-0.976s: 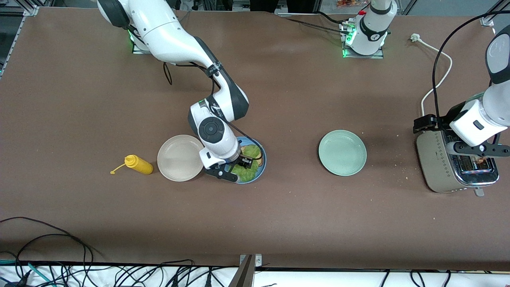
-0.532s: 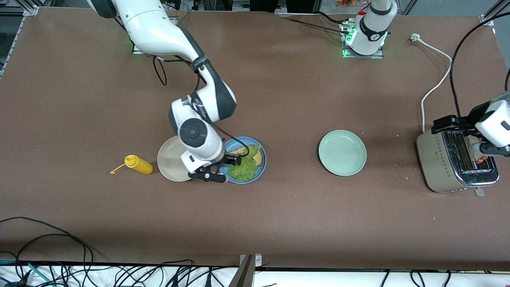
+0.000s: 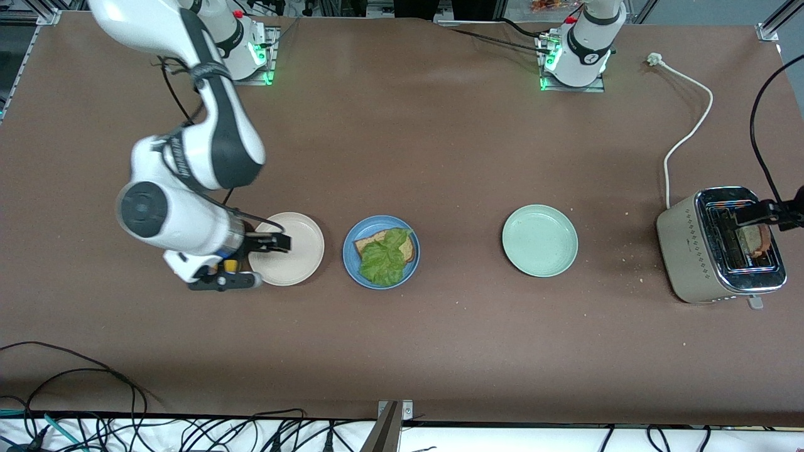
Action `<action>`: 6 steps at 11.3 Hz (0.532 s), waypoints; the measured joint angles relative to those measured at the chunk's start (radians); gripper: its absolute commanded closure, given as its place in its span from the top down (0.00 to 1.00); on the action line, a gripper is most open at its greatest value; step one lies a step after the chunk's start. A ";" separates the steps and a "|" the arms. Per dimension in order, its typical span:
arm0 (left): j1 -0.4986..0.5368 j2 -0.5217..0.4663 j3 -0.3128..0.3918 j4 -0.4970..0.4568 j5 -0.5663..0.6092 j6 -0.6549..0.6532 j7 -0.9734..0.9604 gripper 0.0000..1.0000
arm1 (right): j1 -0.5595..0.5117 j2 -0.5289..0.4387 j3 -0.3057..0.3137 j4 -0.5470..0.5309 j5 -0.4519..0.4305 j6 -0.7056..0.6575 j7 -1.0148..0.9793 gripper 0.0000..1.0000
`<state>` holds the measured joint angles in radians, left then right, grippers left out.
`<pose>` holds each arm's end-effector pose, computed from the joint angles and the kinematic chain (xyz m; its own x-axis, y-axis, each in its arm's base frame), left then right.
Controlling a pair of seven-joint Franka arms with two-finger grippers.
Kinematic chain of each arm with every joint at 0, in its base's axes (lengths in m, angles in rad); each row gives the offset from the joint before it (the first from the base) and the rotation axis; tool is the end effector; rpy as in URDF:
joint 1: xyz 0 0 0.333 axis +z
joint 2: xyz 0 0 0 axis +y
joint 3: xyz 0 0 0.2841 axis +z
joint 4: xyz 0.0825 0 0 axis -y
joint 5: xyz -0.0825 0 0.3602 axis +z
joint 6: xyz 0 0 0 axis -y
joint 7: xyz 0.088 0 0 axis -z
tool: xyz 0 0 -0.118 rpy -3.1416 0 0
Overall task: Make sandwich in blue plate with both arms
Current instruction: 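Open the right gripper and raise it away from the blue plate, then move the right gripper to the mustard while the left gripper enters the toaster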
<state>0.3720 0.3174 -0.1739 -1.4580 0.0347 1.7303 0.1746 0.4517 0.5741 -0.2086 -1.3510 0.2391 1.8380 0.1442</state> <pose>0.6032 0.1374 0.4654 0.9990 0.0242 -0.0363 0.0252 -0.9993 0.0267 0.6361 0.2057 0.3604 0.9940 0.0597 -0.0919 0.0505 -0.9937 -0.1001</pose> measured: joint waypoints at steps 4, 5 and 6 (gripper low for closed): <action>0.049 0.076 0.001 -0.002 0.007 0.123 0.009 1.00 | -0.133 -0.150 0.001 -0.152 -0.014 -0.033 -0.258 1.00; 0.050 0.096 0.000 -0.003 0.043 0.150 0.009 1.00 | -0.158 -0.181 0.003 -0.185 -0.021 -0.034 -0.338 1.00; 0.049 0.114 -0.002 -0.003 0.081 0.165 0.009 1.00 | -0.185 -0.203 0.012 -0.207 -0.023 -0.034 -0.430 1.00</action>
<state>0.4214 0.4316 -0.1755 -1.4607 0.1159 1.8956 0.1839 0.2670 0.3708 -0.1965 -1.5575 0.2164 1.8044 -0.2857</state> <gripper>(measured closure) 0.000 0.000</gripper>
